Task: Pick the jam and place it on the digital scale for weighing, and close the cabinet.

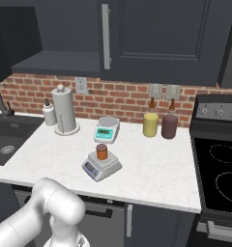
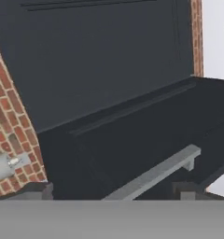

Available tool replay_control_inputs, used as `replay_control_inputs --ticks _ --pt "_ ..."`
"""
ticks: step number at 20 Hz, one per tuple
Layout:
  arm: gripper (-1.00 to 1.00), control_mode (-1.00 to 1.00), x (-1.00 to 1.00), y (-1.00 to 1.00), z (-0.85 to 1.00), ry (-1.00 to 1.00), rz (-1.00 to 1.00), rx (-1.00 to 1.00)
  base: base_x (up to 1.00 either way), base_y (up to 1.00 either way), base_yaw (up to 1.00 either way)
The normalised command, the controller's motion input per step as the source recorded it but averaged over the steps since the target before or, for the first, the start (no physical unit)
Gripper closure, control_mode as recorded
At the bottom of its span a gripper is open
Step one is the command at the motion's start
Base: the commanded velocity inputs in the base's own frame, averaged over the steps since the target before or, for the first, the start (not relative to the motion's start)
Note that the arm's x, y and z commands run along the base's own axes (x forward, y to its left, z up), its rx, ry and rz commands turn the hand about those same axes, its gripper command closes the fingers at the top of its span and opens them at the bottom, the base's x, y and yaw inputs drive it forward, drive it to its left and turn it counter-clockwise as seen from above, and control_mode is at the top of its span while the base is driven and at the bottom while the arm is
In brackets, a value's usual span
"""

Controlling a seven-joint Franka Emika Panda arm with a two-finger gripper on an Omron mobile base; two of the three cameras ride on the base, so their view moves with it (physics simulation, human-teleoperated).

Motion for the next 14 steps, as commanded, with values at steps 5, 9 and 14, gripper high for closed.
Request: replay_control_inputs --ticks 5,9,14 --pt "-1.00 -1.00 1.00 -0.01 -0.07 0.01 -0.01 0.02 0.00 0.00 0.00" --pt "-1.00 -1.00 0.88 -0.11 -0.03 -0.07 -0.02 -0.01 0.00 0.00 0.00" --pt "-1.00 -1.00 0.86 -0.40 -0.09 -0.13 -0.07 0.00 0.00 0.00 0.00"
